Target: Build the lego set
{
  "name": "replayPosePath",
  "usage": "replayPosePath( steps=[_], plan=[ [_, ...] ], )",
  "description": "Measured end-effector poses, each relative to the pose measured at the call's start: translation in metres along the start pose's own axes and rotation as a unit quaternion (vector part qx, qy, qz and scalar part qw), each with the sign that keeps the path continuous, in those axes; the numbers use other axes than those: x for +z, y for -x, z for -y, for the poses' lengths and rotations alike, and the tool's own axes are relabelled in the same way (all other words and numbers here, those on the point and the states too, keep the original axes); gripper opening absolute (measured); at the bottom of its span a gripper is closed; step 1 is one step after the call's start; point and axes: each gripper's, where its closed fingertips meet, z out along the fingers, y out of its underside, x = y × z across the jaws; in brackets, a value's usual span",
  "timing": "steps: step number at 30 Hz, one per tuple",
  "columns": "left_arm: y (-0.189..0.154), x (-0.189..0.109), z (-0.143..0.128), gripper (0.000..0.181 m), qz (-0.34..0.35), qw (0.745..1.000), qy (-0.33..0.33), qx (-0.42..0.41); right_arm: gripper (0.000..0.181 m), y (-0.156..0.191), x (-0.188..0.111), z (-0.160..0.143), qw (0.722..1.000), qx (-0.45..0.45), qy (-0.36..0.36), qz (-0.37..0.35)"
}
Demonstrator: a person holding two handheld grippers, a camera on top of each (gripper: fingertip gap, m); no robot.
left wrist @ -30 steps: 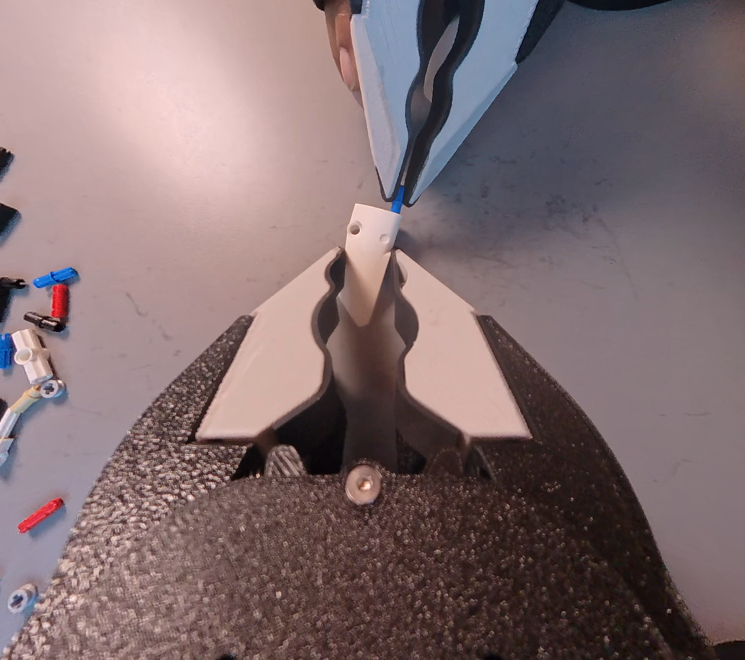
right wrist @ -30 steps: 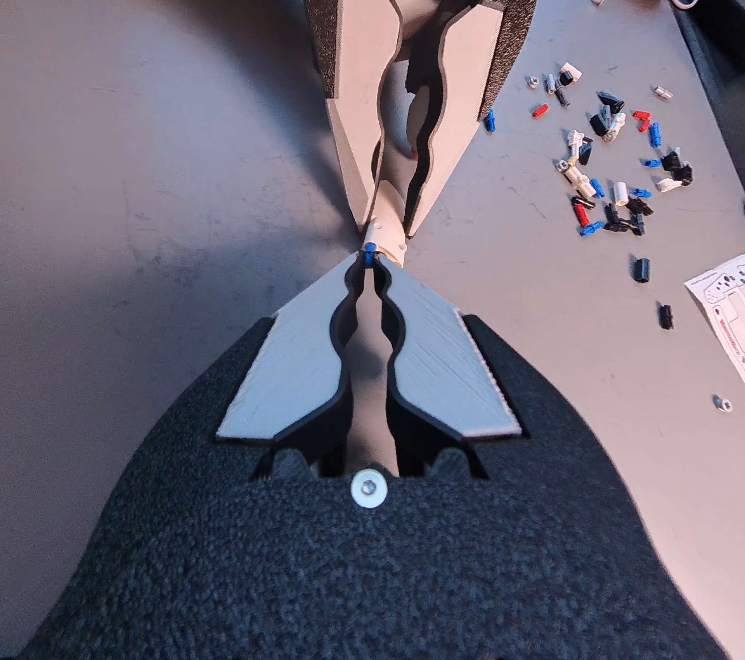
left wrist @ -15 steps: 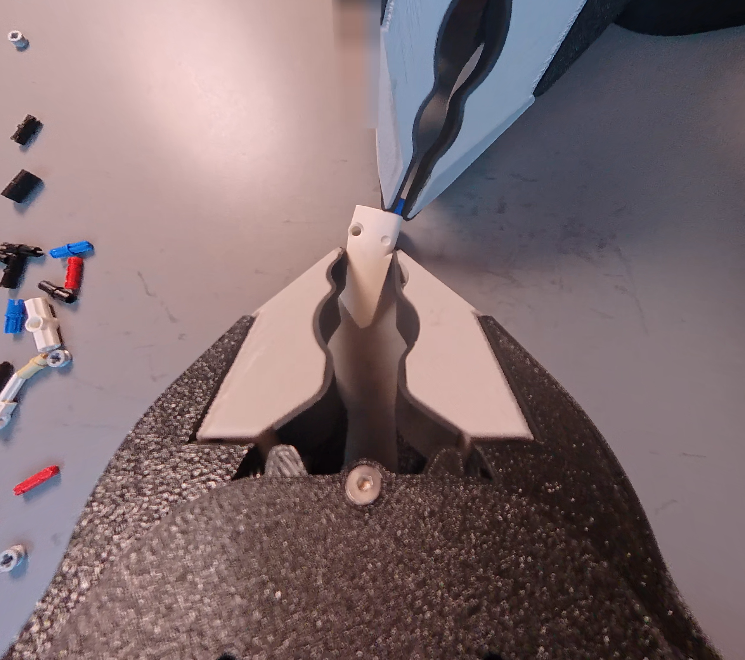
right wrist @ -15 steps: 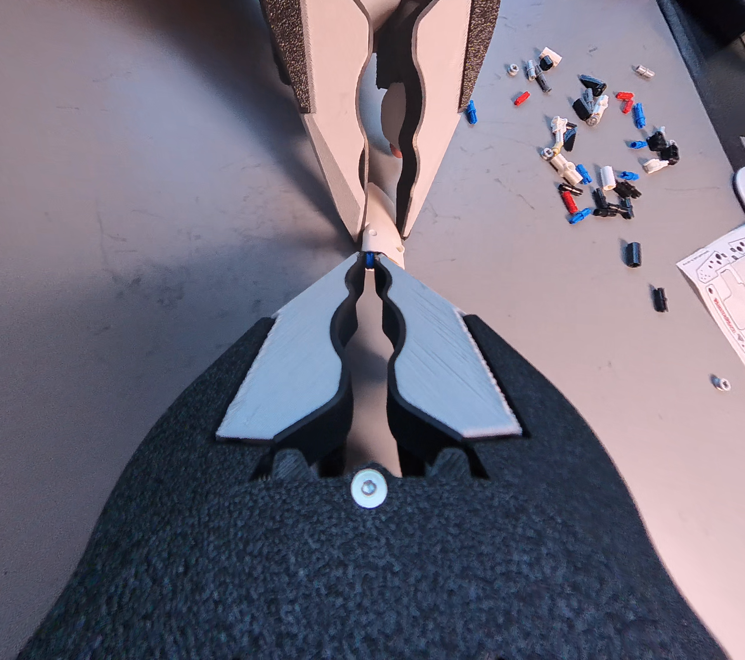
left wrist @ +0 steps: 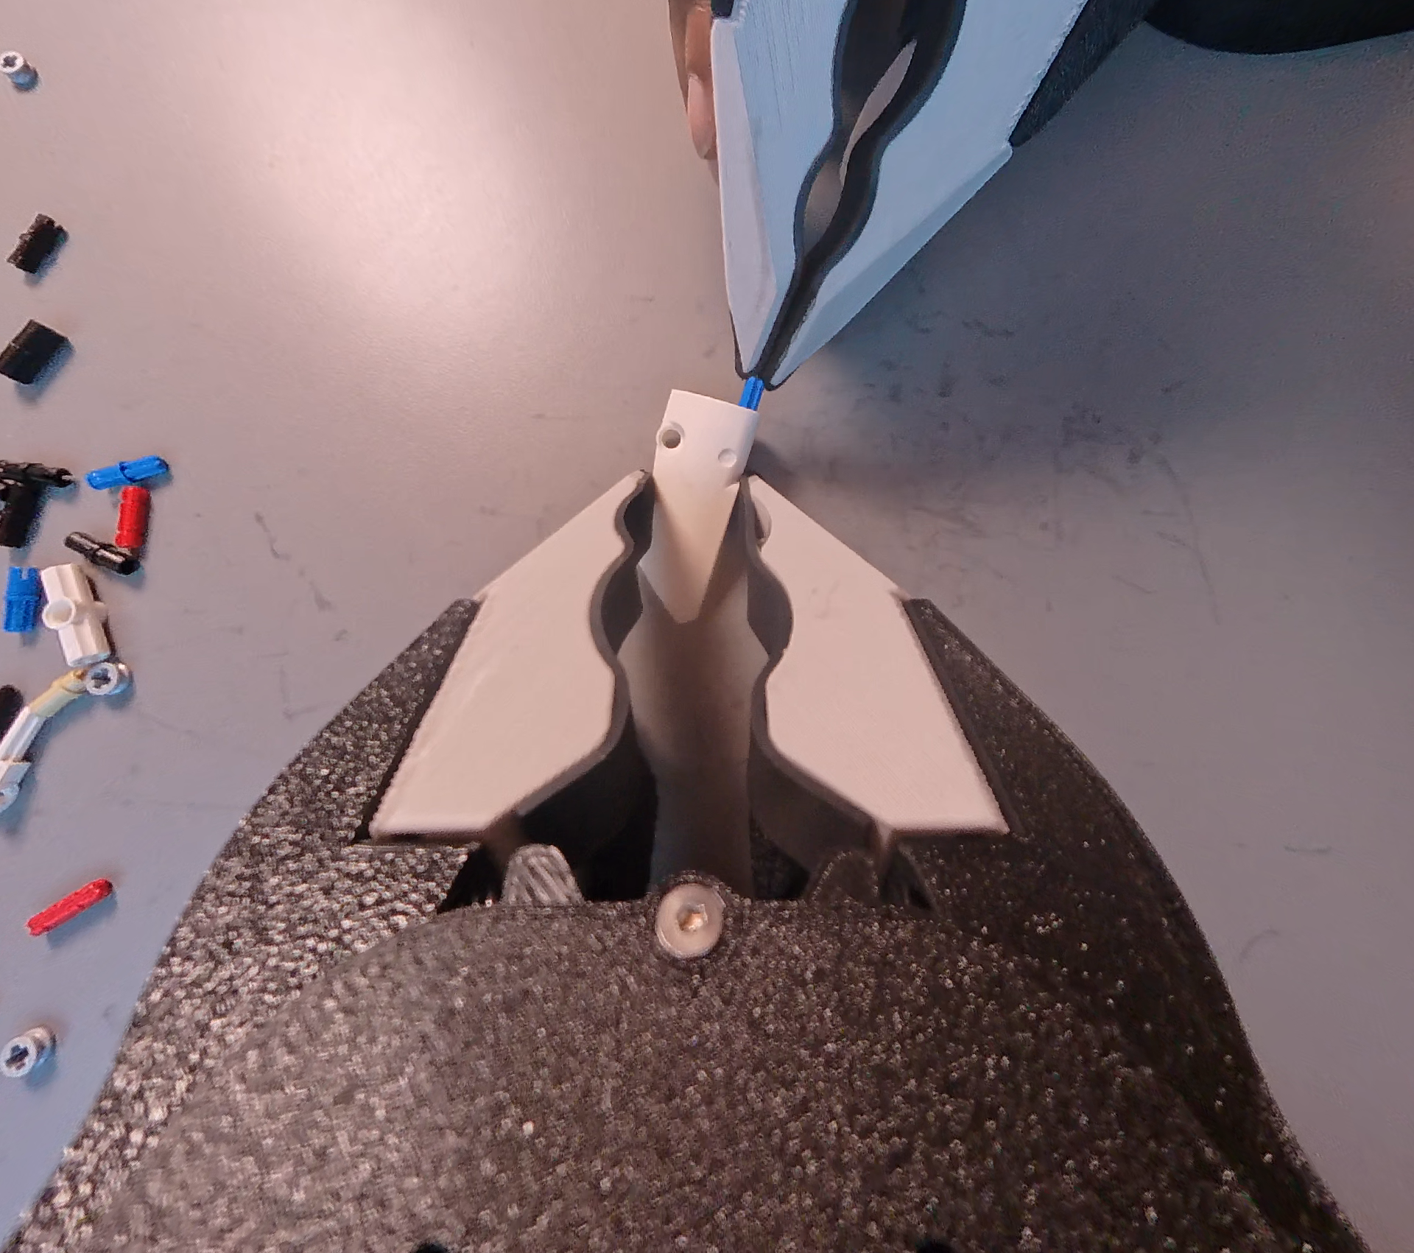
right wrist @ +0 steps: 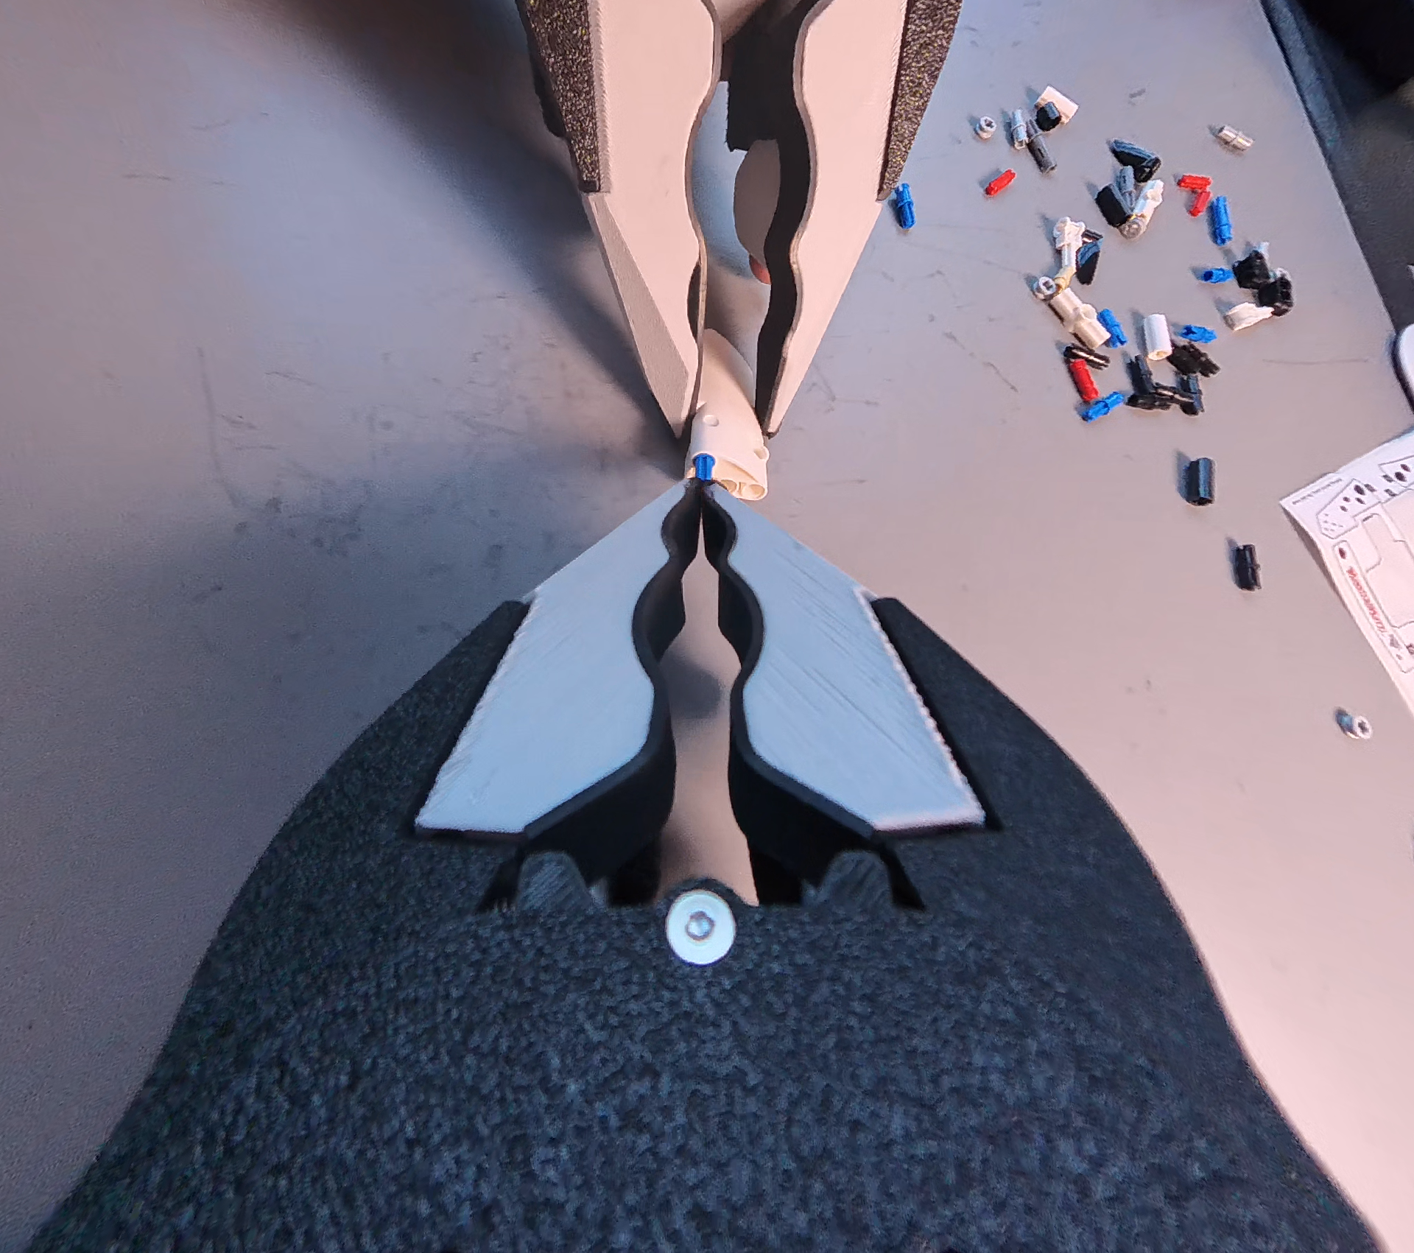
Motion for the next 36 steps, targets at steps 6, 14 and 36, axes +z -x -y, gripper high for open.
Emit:
replayPosePath(
  steps=[6,14,36],
  plan=[
    [0.000,-0.004,-0.003,0.022,-0.017,1.000,0.002,-0.008,0.000,0.002,0.002,0.002,1.000,0.000,0.002,-0.001],
    [0.054,-0.084,-0.023,0.035,0.058,0.987,-0.086,-0.119,0.008,-0.004,-0.014,0.005,1.000,0.001,-0.018,-0.004],
    [0.039,-0.064,-0.001,0.004,0.002,0.987,-0.130,-0.094,0.009,-0.018,-0.024,0.036,0.991,-0.012,-0.115,-0.064]
  ],
)
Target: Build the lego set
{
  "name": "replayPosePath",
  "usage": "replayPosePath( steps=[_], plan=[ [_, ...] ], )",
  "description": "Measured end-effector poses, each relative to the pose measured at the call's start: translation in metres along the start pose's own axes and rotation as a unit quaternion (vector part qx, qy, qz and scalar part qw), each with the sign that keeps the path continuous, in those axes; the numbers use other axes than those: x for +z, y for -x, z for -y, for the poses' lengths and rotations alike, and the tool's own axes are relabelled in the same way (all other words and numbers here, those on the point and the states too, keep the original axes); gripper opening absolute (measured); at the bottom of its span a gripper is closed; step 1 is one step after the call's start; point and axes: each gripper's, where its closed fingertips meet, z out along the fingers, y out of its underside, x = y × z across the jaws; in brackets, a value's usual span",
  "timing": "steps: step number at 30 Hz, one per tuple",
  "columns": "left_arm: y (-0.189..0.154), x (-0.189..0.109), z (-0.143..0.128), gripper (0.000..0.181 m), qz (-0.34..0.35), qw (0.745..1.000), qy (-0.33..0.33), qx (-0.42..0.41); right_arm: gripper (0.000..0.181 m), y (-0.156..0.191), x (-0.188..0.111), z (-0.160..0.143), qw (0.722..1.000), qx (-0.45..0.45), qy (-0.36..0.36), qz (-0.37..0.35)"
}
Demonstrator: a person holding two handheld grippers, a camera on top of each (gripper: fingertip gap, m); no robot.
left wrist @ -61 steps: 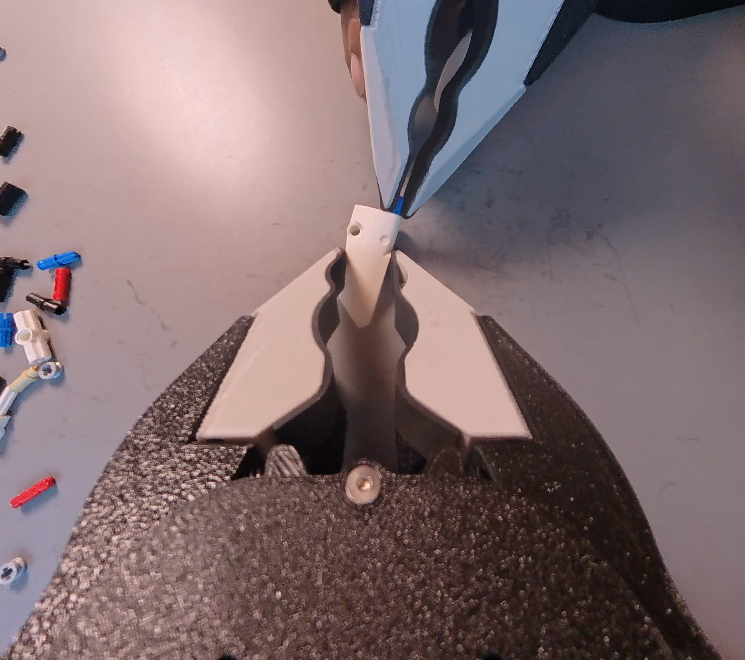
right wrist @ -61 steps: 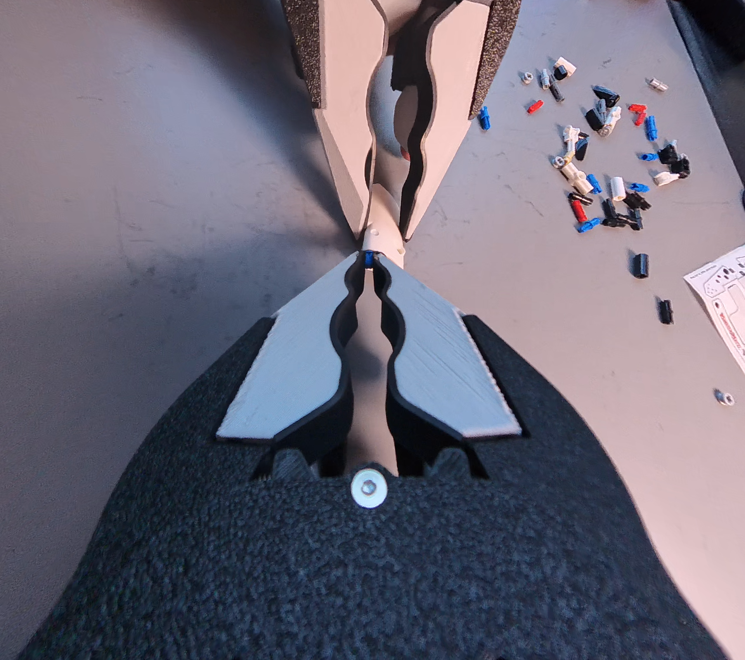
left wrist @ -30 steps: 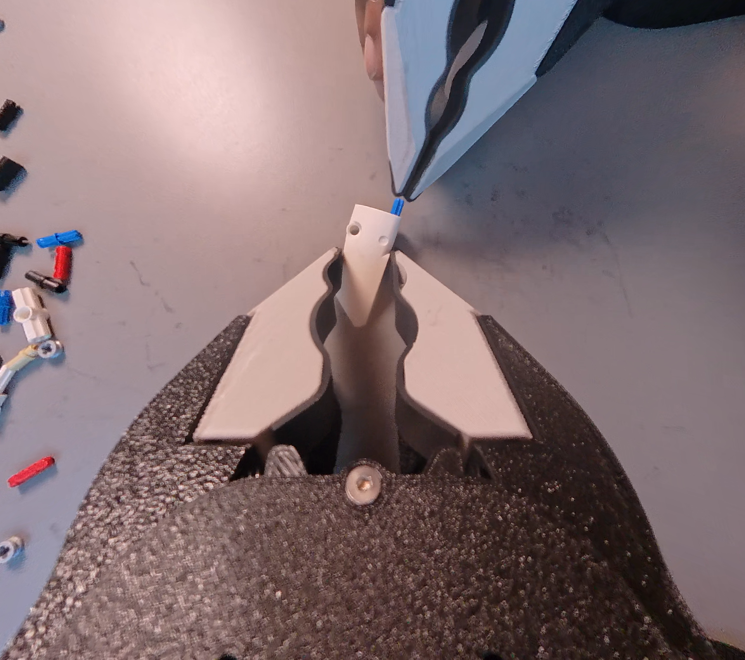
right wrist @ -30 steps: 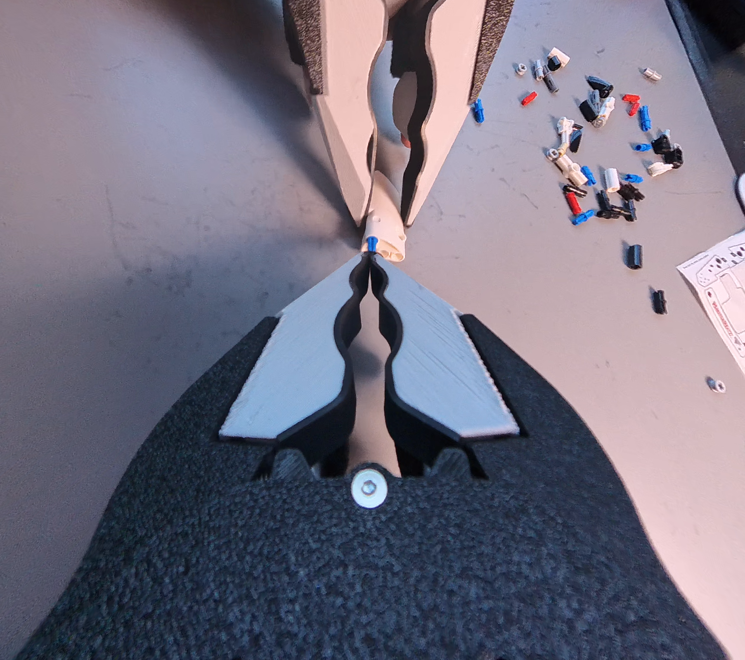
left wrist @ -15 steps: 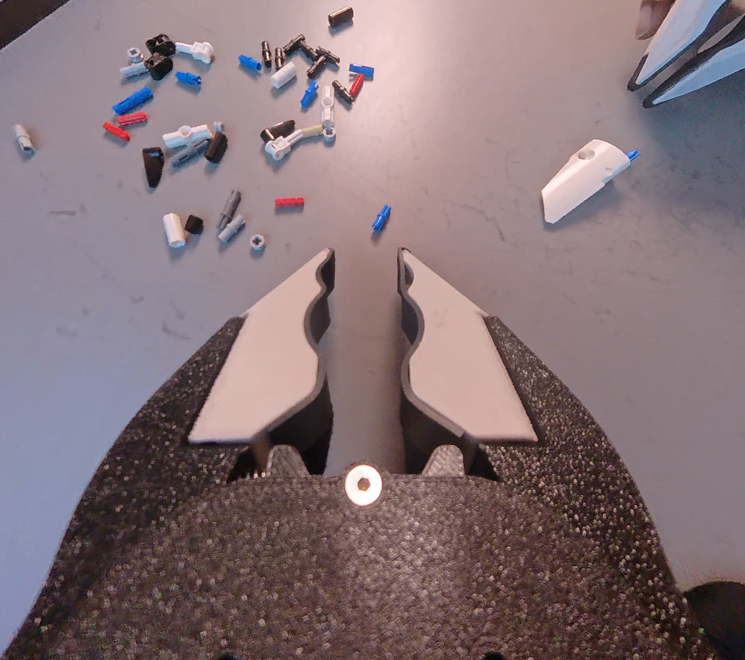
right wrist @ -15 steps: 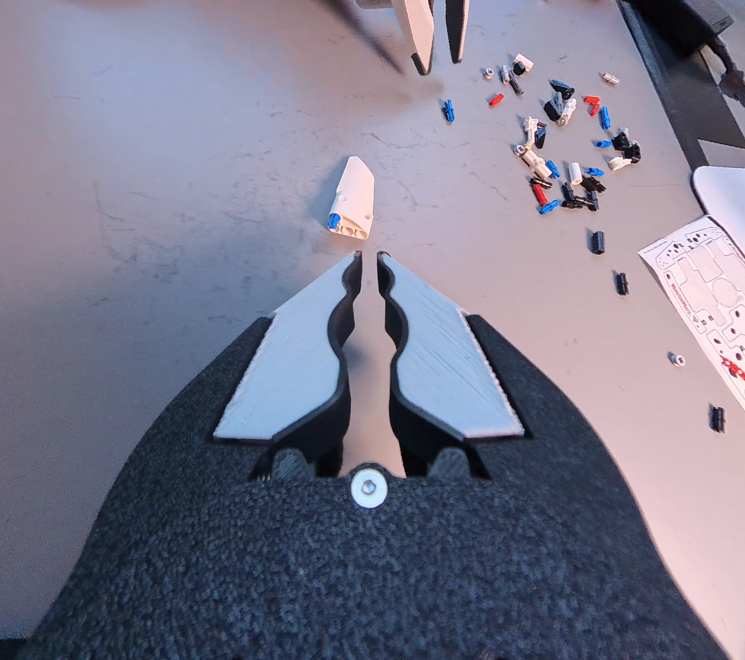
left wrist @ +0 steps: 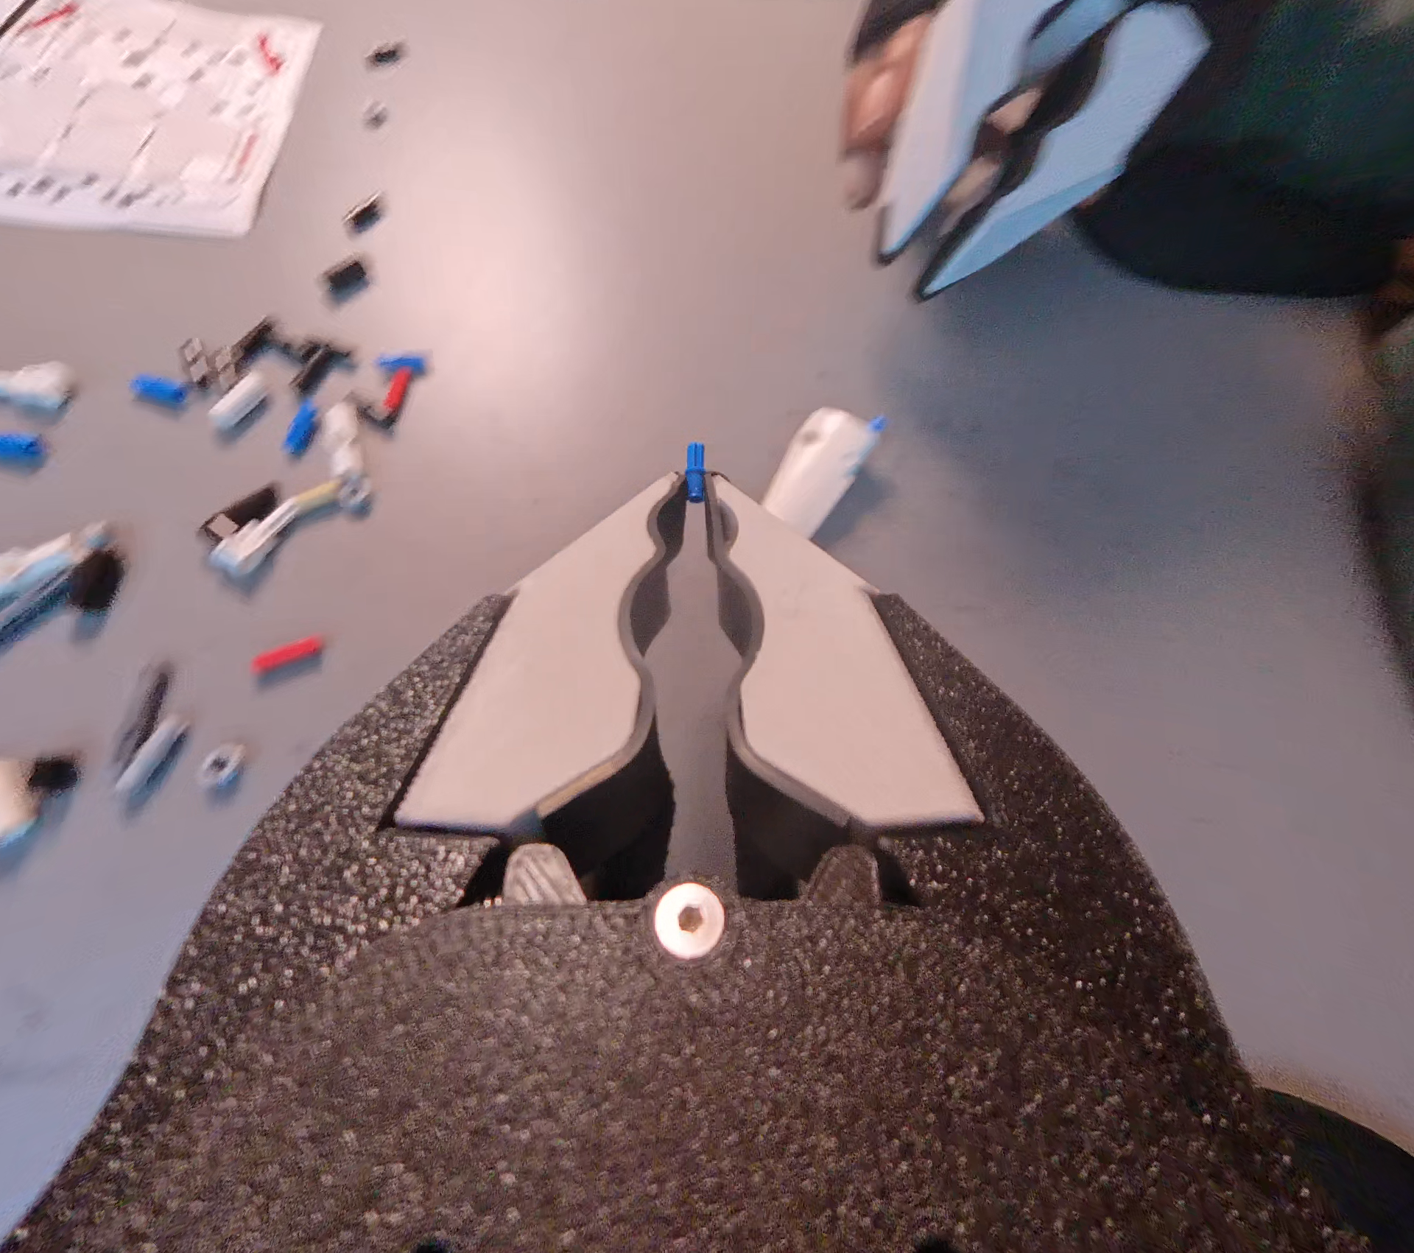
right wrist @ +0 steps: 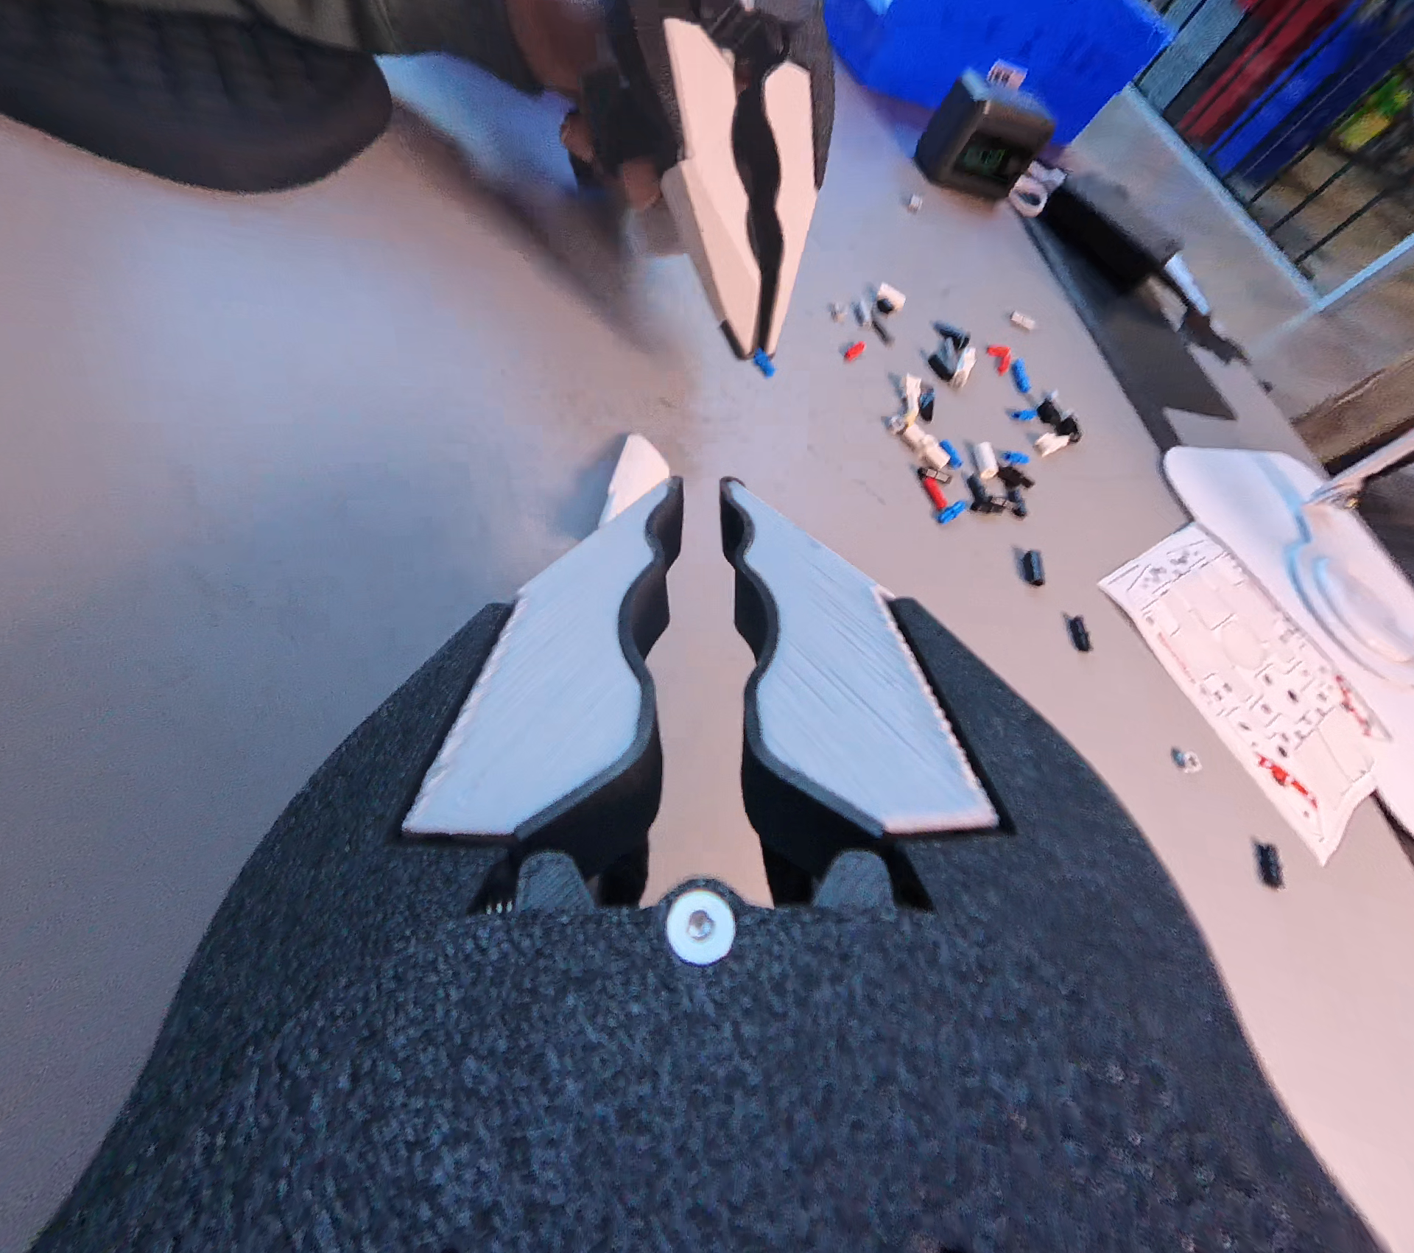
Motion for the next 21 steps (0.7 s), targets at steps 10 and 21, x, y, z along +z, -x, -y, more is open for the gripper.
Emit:
replayPosePath(
  steps=[10,21],
  plan=[
    [-0.094,0.009,0.048,0.004,-0.199,0.976,-0.088,0.022,0.013,0.027,-0.013,0.043,0.994,-0.020,-0.094,0.052],
    [-0.095,0.012,0.044,0.004,-0.214,0.973,-0.085,-0.002,0.004,0.032,-0.011,0.040,0.995,-0.023,-0.076,0.062]
  ],
)
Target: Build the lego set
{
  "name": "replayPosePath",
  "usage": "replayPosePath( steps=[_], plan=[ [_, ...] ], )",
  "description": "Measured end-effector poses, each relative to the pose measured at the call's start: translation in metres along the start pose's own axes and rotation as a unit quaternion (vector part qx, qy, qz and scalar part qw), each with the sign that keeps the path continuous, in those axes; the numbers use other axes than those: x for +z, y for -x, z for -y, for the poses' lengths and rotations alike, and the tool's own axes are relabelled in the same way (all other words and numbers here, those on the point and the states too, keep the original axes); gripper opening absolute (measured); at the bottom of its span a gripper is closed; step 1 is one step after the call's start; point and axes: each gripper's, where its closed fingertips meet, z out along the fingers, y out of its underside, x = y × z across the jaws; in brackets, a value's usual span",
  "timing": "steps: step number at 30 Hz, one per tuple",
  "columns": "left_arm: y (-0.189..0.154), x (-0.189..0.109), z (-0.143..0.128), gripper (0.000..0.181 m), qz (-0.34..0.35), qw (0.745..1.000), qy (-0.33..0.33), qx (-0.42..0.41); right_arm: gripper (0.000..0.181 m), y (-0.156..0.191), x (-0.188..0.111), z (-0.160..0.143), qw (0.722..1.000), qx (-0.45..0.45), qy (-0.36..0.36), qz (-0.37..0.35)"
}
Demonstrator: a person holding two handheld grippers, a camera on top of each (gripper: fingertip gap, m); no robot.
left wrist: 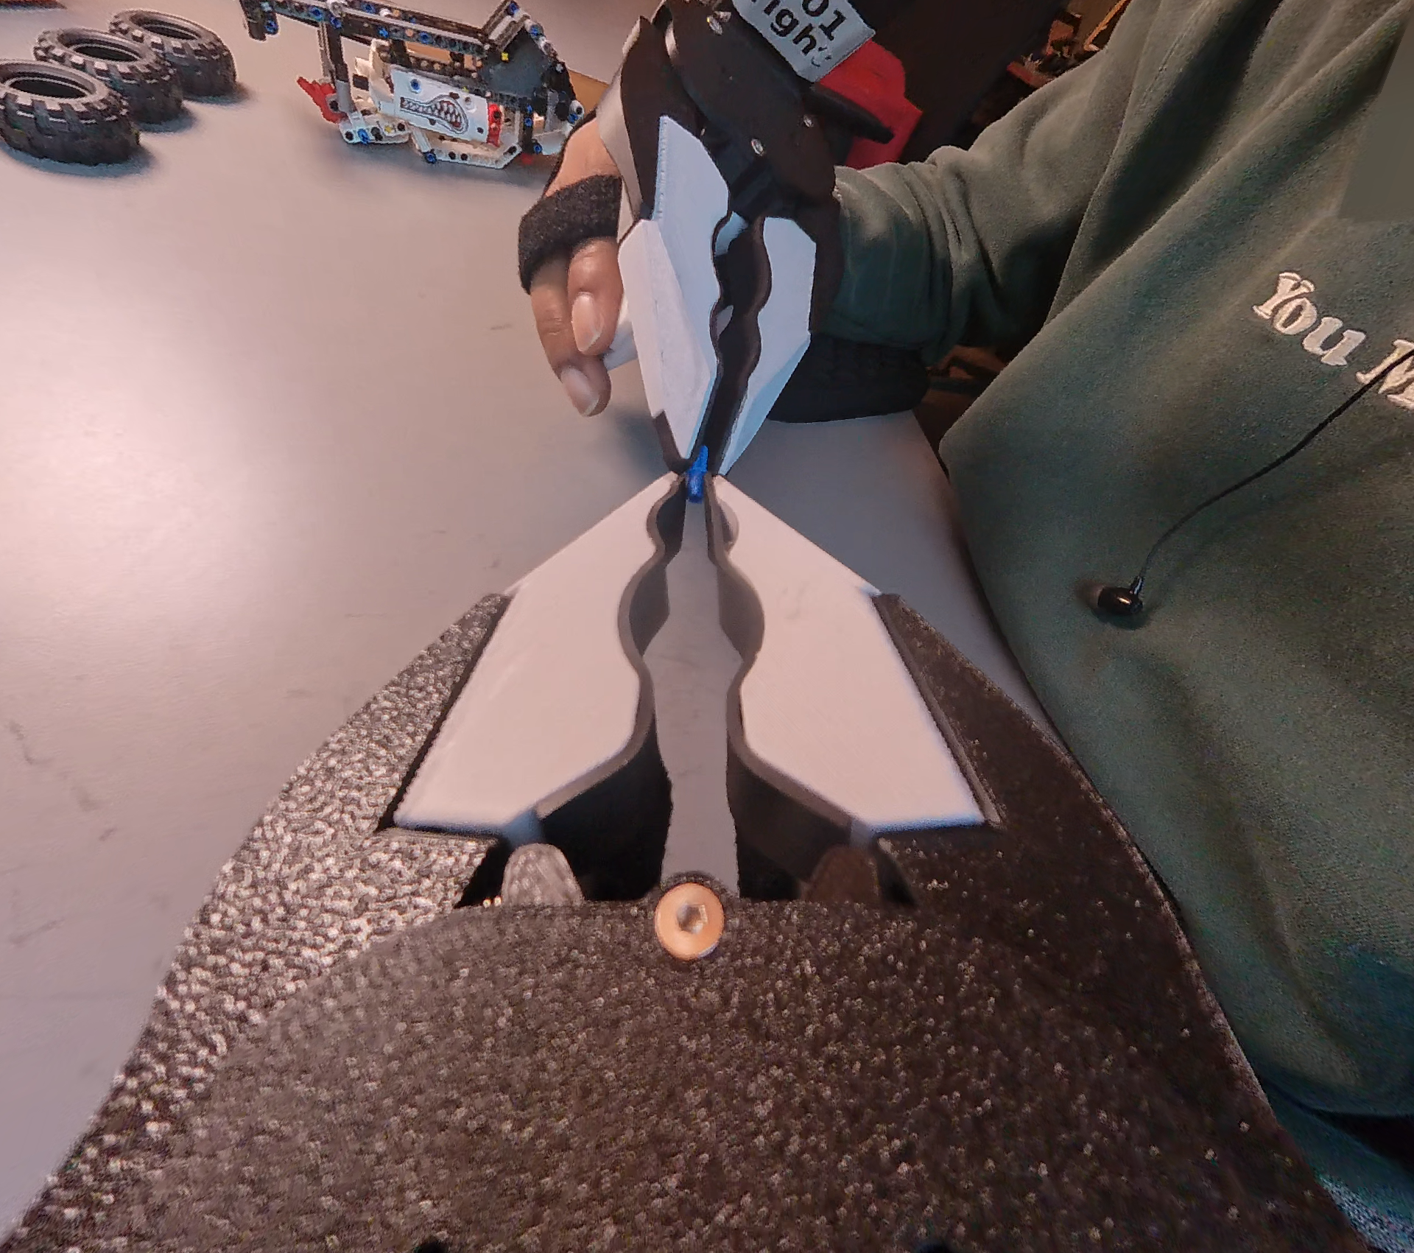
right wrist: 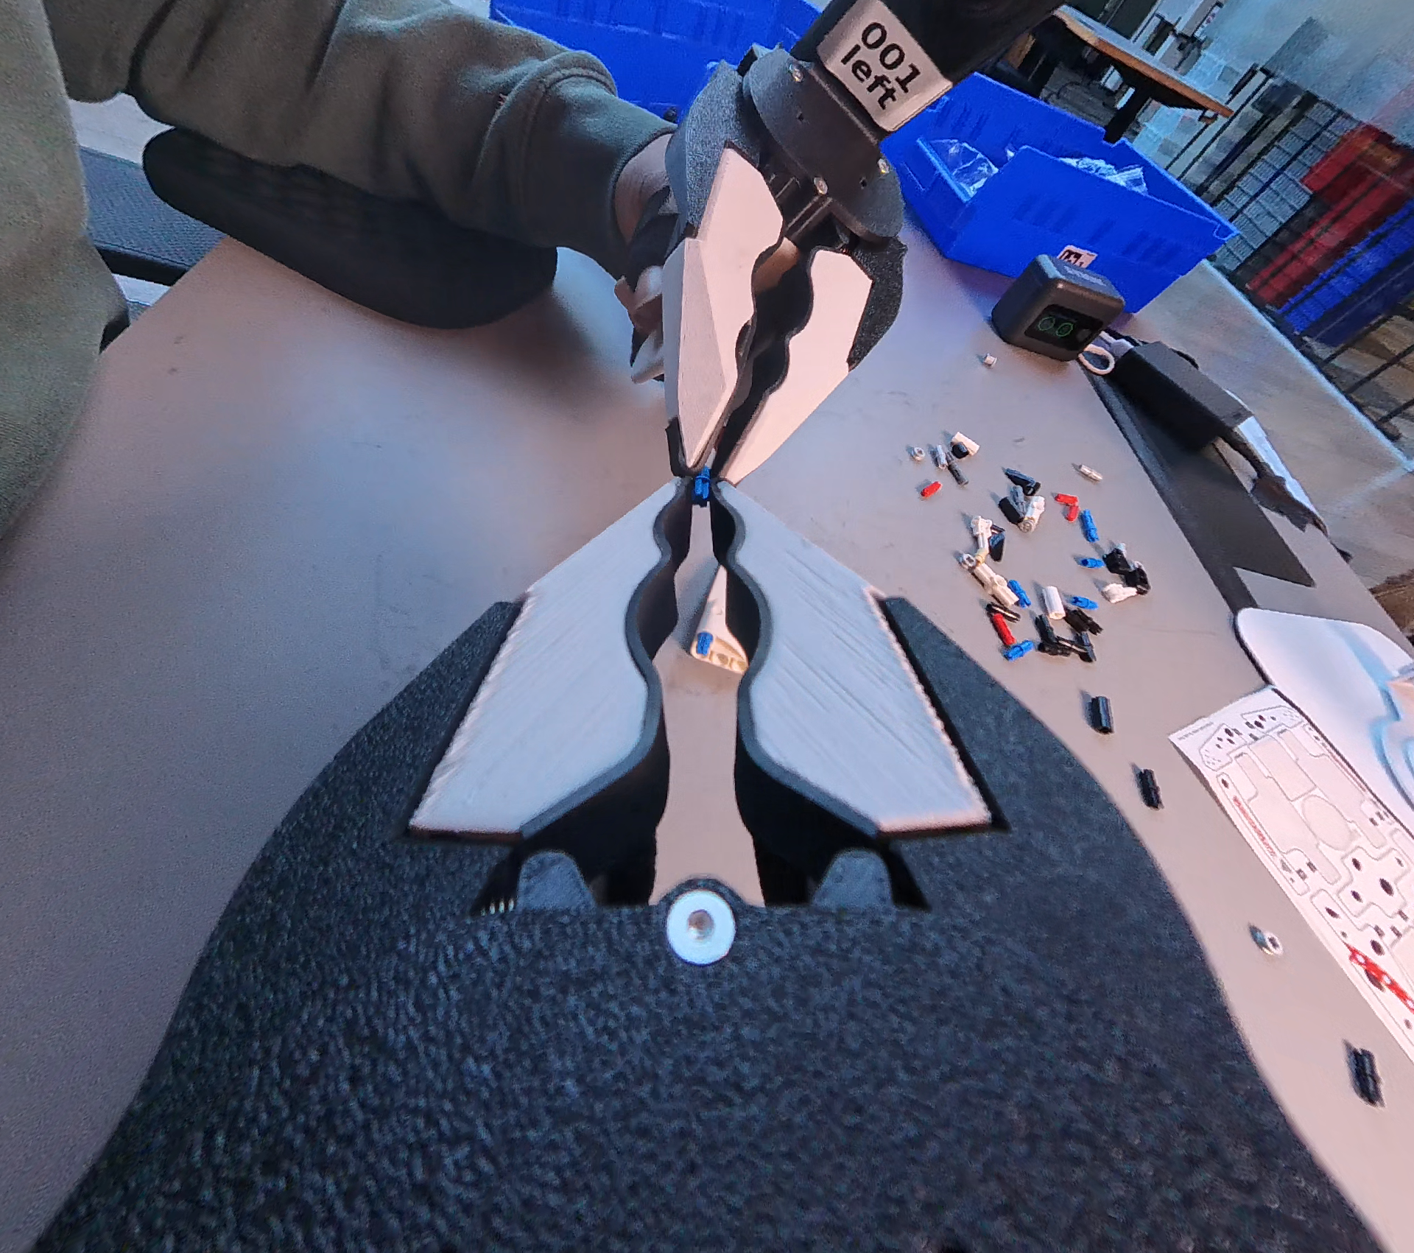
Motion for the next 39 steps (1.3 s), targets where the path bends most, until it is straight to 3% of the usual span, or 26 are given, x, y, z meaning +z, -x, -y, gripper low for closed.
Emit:
replayPosePath(
  steps=[3,7,10,13,16,20,29,39],
  plan=[
    [0.016,-0.005,-0.006,0.017,0.053,0.998,0.020,0.014,0.004,-0.009,-0.006,-0.008,1.000,0.008,0.018,-0.011],
    [0.049,-0.009,-0.046,0.041,0.148,0.978,0.133,0.057,0.004,-0.031,-0.022,-0.024,0.998,0.036,0.039,-0.040],
    [0.060,-0.001,-0.062,0.048,0.149,0.966,0.196,0.074,0.004,-0.037,-0.026,-0.034,0.996,0.048,0.051,-0.049],
    [0.070,0.005,-0.072,0.042,0.143,0.958,0.237,0.081,0.004,-0.034,-0.026,-0.039,0.996,0.049,0.059,-0.045],
    [0.067,0.007,-0.072,0.023,0.133,0.957,0.238,0.094,0.004,-0.032,-0.025,-0.041,0.996,0.046,0.064,-0.041],
    [0.062,0.010,-0.072,0.022,0.125,0.960,0.230,0.097,0.004,-0.032,-0.024,-0.045,0.996,0.054,0.064,-0.036],
    [0.017,0.016,-0.025,0.022,0.047,0.992,0.080,0.090,0.004,-0.016,-0.024,-0.021,0.997,0.074,0.008,0.010],
    [0.008,0.012,-0.019,0.022,0.024,0.995,0.050,0.082,0.004,-0.009,-0.020,-0.017,0.998,0.067,0.011,0.019]
  ],
)
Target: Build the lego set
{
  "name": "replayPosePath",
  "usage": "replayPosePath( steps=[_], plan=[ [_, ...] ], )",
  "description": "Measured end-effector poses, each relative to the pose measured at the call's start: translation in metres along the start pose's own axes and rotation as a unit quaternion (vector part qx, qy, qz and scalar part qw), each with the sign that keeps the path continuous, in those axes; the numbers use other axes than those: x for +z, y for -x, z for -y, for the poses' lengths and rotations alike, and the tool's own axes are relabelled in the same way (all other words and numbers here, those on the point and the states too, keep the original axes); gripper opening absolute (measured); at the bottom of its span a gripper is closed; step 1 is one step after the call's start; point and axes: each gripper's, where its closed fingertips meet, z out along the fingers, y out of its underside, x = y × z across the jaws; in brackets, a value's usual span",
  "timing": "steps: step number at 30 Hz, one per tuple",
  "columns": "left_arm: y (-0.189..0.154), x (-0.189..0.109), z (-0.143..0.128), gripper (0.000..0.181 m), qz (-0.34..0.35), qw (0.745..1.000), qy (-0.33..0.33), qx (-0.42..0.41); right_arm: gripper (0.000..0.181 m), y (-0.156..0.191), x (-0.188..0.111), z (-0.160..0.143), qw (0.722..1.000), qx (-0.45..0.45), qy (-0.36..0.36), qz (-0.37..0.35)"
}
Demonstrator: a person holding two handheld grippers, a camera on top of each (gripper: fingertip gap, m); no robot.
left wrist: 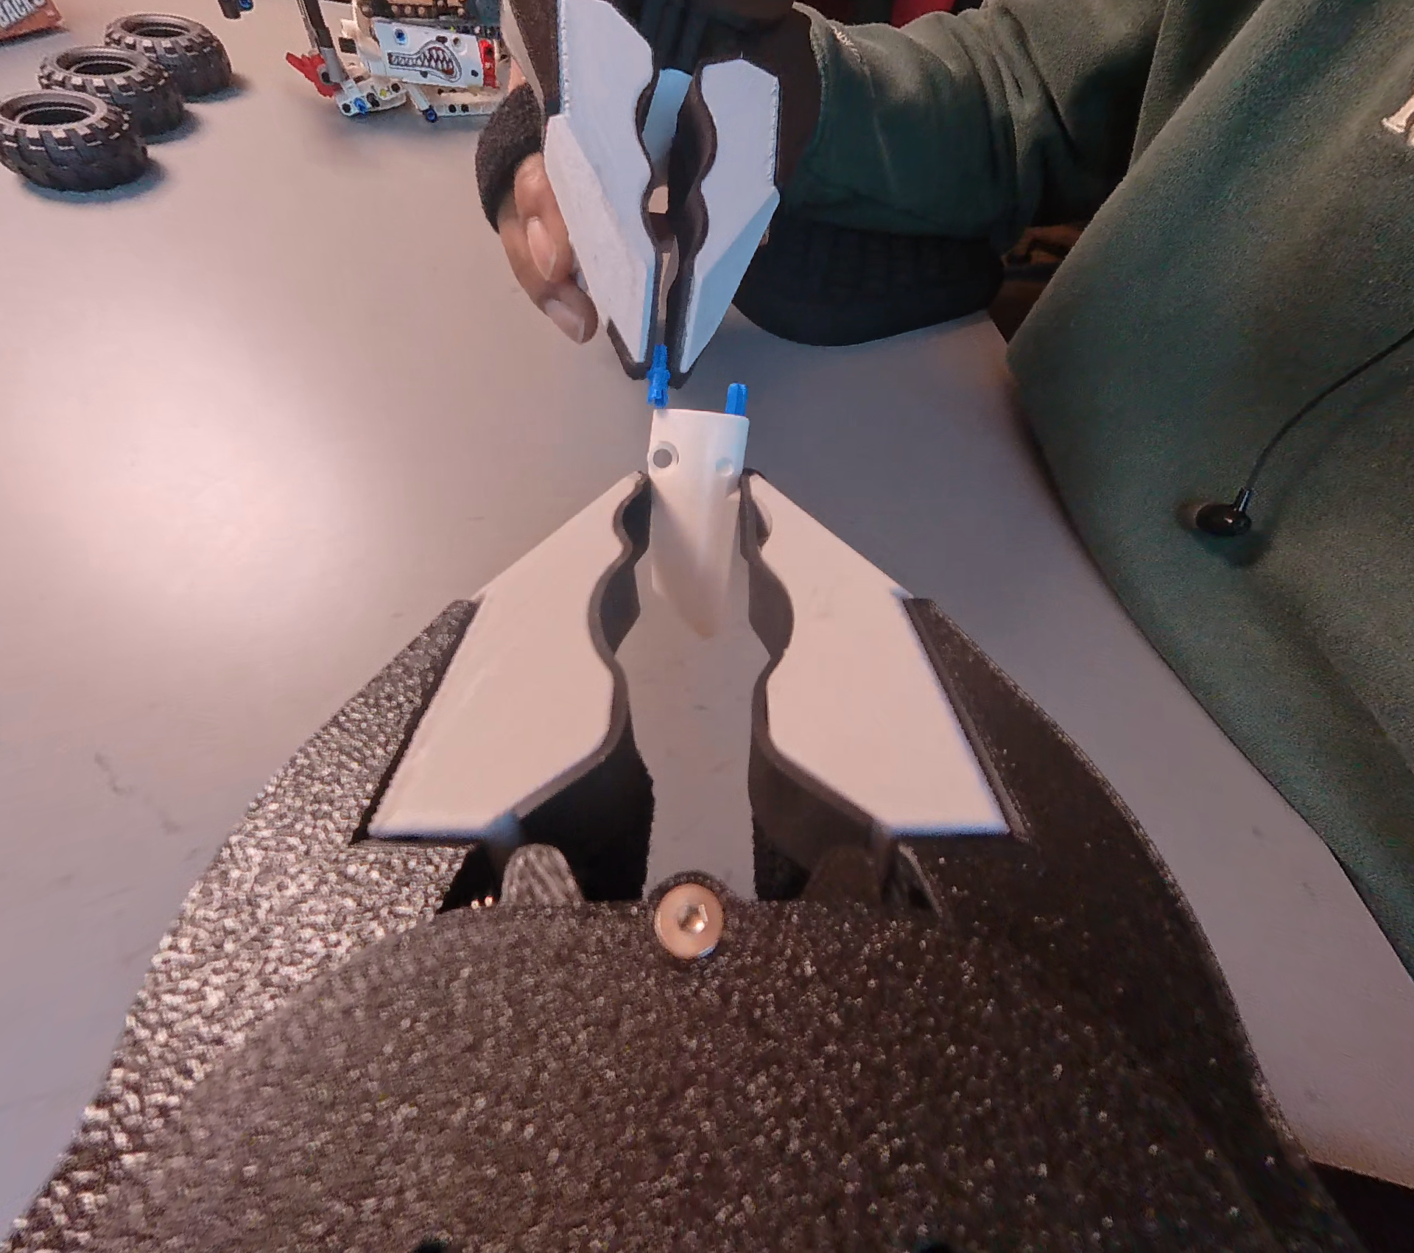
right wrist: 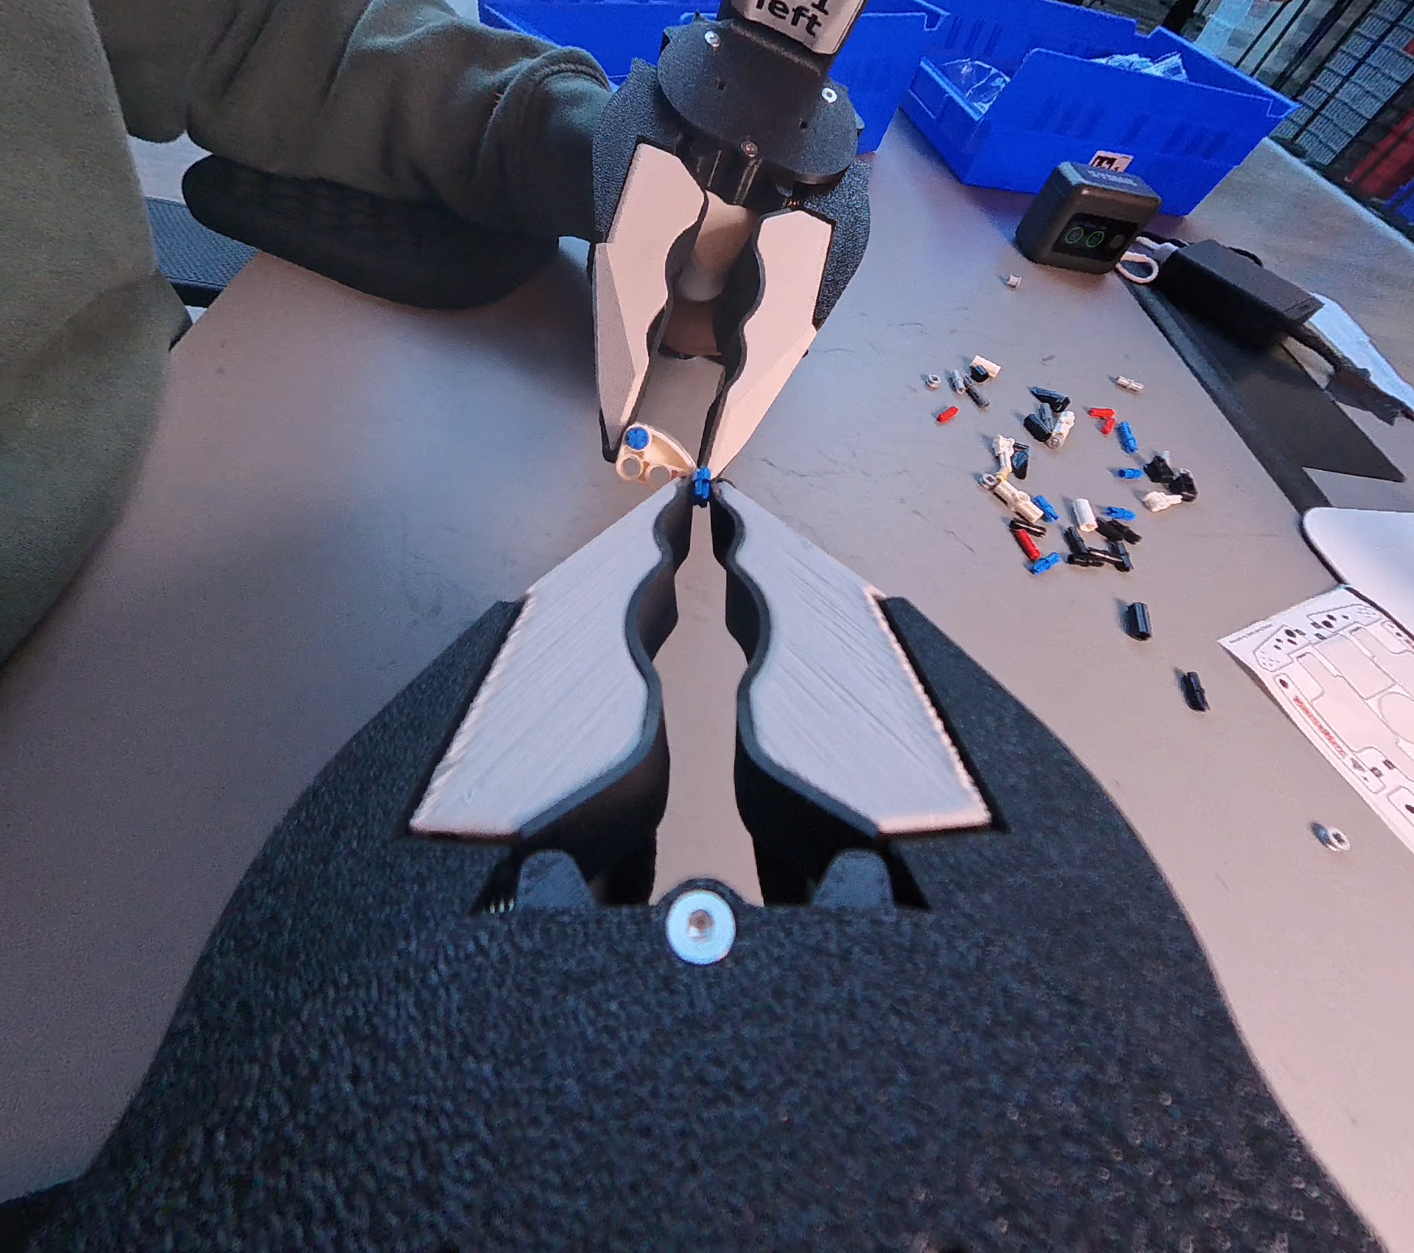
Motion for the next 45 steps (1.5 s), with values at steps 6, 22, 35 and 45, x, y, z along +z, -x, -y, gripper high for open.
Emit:
replayPosePath(
  steps=[6,22,35,45],
  plan=[
    [0.002,0.001,-0.003,0.022,0.004,1.000,0.011,-0.006,0.004,0.001,0.001,-0.006,1.000,-0.008,0.018,0.001],
    [0.006,0.007,-0.014,0.022,0.034,0.998,0.052,0.002,0.004,0.005,0.006,-0.021,0.998,-0.023,0.065,0.005],
    [0.000,0.008,-0.012,0.021,0.038,0.998,0.044,0.024,0.003,0.009,0.005,-0.016,0.998,0.004,0.052,0.027],
    [-0.004,0.017,-0.026,0.020,0.037,0.995,0.085,0.038,0.003,0.017,0.008,-0.029,0.994,-0.005,0.099,0.044]
  ],
)
